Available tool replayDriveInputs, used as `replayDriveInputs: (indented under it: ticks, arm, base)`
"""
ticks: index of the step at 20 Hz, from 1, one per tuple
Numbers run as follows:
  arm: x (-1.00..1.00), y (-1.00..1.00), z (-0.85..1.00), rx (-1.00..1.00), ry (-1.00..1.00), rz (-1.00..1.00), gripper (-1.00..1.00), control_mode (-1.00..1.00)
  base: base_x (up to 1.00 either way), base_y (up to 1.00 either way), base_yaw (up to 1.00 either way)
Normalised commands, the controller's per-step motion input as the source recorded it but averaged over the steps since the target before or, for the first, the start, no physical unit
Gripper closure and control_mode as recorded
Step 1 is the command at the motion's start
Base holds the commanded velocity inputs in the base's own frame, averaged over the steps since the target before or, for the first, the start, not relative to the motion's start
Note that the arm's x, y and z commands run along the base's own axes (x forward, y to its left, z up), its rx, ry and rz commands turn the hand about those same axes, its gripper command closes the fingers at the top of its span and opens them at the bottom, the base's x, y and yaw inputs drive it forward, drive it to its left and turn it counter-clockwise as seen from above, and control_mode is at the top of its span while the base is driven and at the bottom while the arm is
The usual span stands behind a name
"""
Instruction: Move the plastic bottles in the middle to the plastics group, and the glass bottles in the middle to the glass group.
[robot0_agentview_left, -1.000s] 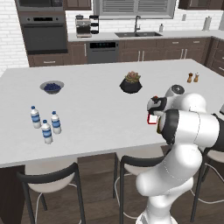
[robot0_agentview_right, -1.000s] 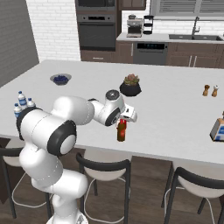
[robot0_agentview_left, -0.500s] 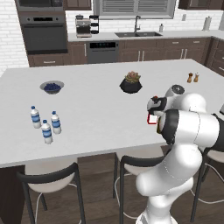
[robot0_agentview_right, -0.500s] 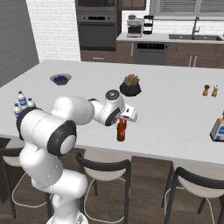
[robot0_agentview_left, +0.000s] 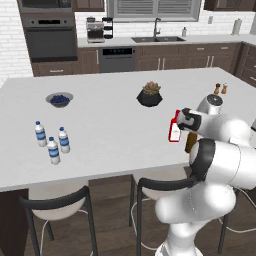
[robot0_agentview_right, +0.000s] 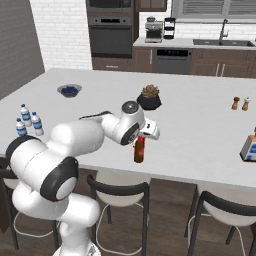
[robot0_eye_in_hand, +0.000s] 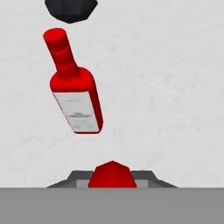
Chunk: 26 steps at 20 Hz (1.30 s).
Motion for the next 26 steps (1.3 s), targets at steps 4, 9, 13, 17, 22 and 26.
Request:
replayDriveInputs:
  ticks: [4, 9, 13, 17, 22, 26]
  arm:
    - [-0.52, -0.50, 0.71, 0.00, 0.03, 0.06, 1.00, -1.00]
    - [-0.24, -0.76, 0.70, 0.00, 0.02, 0.01, 1.00, -1.00]
    - [-0.01, -0.98, 0.18, 0.03, 0.01, -0.01, 1.00, -1.00]
    - [0.00, -0.97, -0.26, 0.02, 0.03, -0.03, 1.00, -1.00]
    - [0.00, -0.63, -0.53, 0.00, 0.01, -0.03, 1.00, -1.00]
    - [0.02, -0.38, -0.03, 0.00, 0.00, -0.04, 1.00, -1.00]
  base:
    - [0.00, 0.00, 0.00]
    - [0.00, 0.00, 0.00]
    - [0.00, 0.00, 0.00]
    - [0.00, 0.00, 0.00]
    - [0.00, 0.00, 0.00]
    - [0.00, 0.00, 0.00]
